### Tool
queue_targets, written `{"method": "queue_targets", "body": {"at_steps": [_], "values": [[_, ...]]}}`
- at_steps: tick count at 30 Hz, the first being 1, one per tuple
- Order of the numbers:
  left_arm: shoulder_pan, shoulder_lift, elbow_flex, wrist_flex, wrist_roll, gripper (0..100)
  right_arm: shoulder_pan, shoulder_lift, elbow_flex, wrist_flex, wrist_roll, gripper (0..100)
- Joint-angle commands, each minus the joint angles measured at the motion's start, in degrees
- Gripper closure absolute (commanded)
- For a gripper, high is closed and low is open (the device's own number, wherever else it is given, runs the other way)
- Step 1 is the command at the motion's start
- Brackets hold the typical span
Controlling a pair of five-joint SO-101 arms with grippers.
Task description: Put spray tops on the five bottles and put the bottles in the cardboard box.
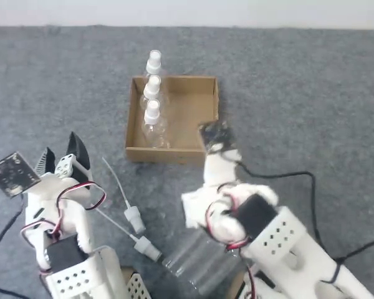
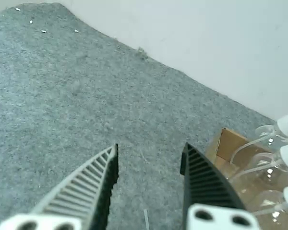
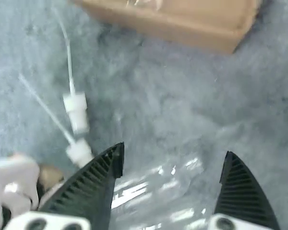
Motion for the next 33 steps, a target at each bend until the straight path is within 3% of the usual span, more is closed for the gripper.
{"method": "queue_targets", "body": {"at_steps": [1, 9, 16, 33], "values": [[-0.3, -0.7, -0.3, 0.2, -0.7, 80, -6.5, 2.6, 0.0, 0.0, -5.6, 73.1], [-0.3, -0.7, -0.3, 0.4, -0.7, 80, -10.7, 10.5, 0.0, -2.7, -11.8, 73.1], [-0.3, -0.7, -0.3, 0.4, -0.7, 80, -18.2, 11.6, 0.0, -4.6, -23.7, 73.1], [-0.3, -0.7, -0.2, 0.4, -0.7, 80, -18.6, 12.1, 6.9, -7.3, -24.4, 73.1]]}}
